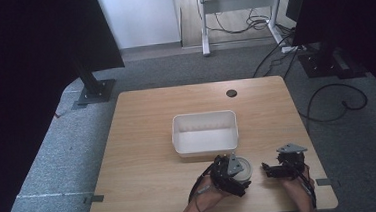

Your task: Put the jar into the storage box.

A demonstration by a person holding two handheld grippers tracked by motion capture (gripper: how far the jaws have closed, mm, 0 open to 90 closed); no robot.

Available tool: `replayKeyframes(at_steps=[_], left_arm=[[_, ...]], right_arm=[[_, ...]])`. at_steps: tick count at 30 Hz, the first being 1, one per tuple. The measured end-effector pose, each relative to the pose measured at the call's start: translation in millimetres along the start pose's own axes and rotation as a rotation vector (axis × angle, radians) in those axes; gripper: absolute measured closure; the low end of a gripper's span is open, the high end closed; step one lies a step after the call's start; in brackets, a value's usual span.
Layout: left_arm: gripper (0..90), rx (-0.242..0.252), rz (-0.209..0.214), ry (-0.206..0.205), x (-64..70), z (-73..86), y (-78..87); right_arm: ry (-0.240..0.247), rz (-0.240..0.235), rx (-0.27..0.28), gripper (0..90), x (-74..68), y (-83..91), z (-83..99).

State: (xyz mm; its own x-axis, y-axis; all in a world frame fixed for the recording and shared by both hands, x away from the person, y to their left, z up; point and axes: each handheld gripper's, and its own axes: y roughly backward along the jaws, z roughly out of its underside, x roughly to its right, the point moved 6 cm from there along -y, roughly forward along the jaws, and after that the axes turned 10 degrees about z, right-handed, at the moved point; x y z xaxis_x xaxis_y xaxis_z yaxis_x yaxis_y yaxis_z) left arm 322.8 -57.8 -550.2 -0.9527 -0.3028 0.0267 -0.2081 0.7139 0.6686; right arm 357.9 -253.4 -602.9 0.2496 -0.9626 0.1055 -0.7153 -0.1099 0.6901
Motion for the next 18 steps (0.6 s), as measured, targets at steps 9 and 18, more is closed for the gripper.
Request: replayKeyframes(at_steps=[9,18], left_arm=[[10.2,0.005,-0.018,0.023,-10.4,-1.1,8.8],[10.1,0.011,-0.041,0.048,-23.6,-0.8,19.8]], right_arm=[[-0.001,-0.001,-0.001,0.7,-0.1,0.1,0.1],[-0.001,-0.001,-0.001,0.7,-0.1,0.1,0.1]])
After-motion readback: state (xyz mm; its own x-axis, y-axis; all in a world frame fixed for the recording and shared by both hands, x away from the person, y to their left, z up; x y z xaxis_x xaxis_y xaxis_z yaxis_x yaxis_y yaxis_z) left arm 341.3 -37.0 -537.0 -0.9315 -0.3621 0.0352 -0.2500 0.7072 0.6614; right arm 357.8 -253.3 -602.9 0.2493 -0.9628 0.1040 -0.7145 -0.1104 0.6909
